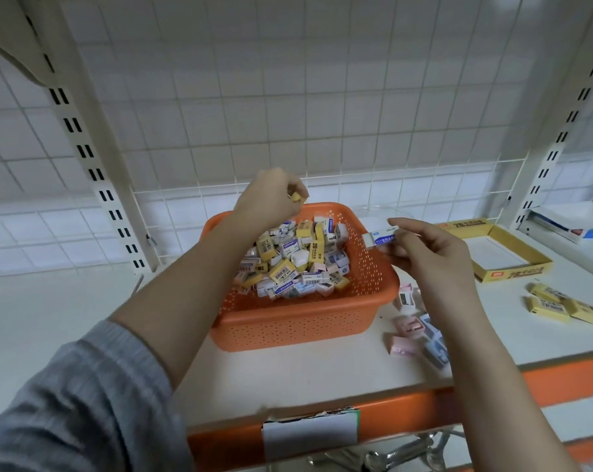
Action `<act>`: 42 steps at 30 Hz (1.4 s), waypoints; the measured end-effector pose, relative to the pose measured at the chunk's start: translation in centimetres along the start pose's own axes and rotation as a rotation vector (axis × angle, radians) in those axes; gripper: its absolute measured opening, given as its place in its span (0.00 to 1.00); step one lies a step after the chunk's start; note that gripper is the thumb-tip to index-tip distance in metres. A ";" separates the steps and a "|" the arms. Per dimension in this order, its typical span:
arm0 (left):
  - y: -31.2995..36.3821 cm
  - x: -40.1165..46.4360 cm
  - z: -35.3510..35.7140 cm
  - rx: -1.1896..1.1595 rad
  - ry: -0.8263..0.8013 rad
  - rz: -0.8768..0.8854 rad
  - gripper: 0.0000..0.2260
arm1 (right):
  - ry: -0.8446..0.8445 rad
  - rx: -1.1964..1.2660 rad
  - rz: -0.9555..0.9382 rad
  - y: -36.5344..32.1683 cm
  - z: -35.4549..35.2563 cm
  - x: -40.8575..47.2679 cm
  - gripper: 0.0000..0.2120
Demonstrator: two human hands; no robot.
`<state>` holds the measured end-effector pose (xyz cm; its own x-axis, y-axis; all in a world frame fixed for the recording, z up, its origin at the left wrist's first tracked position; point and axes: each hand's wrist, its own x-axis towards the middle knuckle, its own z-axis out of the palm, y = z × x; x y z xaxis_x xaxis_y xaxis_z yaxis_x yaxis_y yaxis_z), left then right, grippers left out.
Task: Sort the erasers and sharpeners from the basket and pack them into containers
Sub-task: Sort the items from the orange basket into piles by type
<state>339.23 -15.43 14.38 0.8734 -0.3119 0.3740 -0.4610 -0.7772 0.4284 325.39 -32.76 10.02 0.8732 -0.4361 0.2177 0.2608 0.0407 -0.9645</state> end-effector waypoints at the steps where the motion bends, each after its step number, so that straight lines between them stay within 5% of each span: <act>1: 0.6 -0.6 -0.4 -0.067 0.013 0.005 0.08 | 0.010 0.006 -0.005 0.0 -0.2 0.0 0.12; 9: 5.9 -5.7 1.1 -0.467 0.111 0.014 0.09 | 0.074 0.024 -0.073 -0.7 -4.4 -0.2 0.08; 26: 25.1 -12.1 13.7 -0.604 0.179 -0.173 0.11 | 0.004 -0.195 -0.031 -2.6 -28.7 4.7 0.08; 32: 29.2 -11.5 16.5 -0.575 0.134 -0.127 0.15 | 0.249 -0.525 -0.013 -1.2 -37.8 9.4 0.08; 42: 29.8 -10.3 20.4 -0.638 0.050 -0.243 0.06 | 0.282 -0.931 -0.016 3.7 -42.0 11.7 0.13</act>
<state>319.66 -46.53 6.52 0.9625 -0.1321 0.2370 -0.2687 -0.3429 0.9001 319.25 -75.44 2.71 0.7101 -0.6346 0.3049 -0.2639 -0.6413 -0.7204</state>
